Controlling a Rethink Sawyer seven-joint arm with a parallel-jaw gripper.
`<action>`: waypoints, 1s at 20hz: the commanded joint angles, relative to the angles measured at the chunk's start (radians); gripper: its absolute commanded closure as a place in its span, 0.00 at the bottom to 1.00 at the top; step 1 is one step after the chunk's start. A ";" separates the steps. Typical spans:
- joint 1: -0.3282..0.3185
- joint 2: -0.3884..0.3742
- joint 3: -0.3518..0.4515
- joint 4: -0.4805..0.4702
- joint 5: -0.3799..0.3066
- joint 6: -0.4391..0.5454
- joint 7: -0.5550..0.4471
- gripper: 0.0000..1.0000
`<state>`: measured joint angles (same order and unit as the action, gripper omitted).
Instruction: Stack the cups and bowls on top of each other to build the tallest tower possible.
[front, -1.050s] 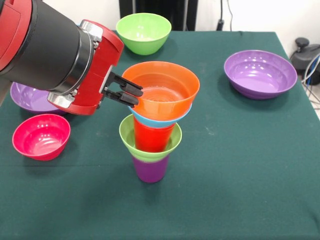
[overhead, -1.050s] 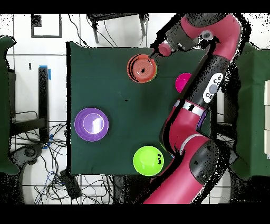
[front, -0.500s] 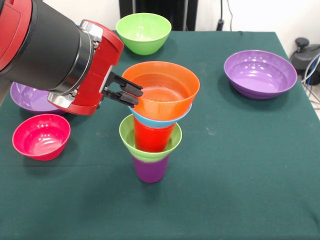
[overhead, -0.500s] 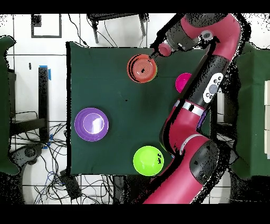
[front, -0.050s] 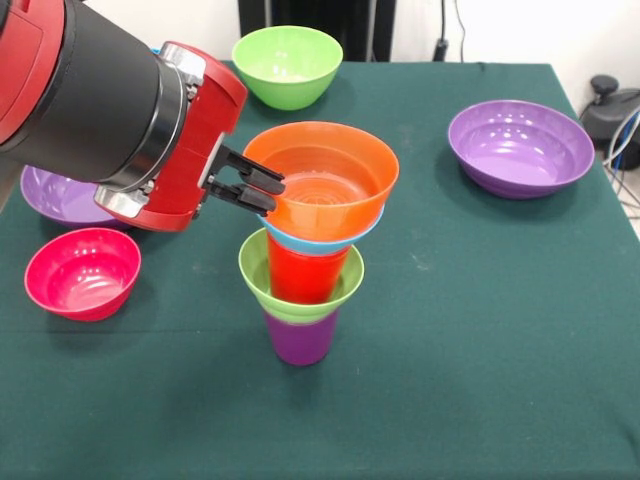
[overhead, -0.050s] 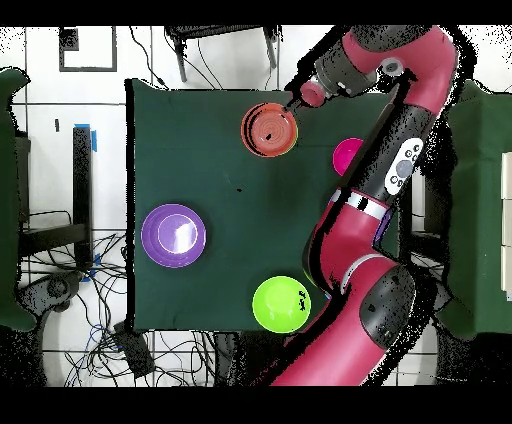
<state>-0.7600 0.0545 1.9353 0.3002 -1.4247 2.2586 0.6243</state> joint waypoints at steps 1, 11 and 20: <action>0.006 -0.021 -0.055 -0.103 -0.082 -0.022 -0.020 1.00; 0.004 -0.023 -0.060 -0.098 -0.074 -0.030 -0.015 1.00; 0.004 -0.023 -0.061 -0.096 -0.067 -0.037 -0.005 1.00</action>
<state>-0.7619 0.0545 1.9353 0.3002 -1.4247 2.2586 0.6243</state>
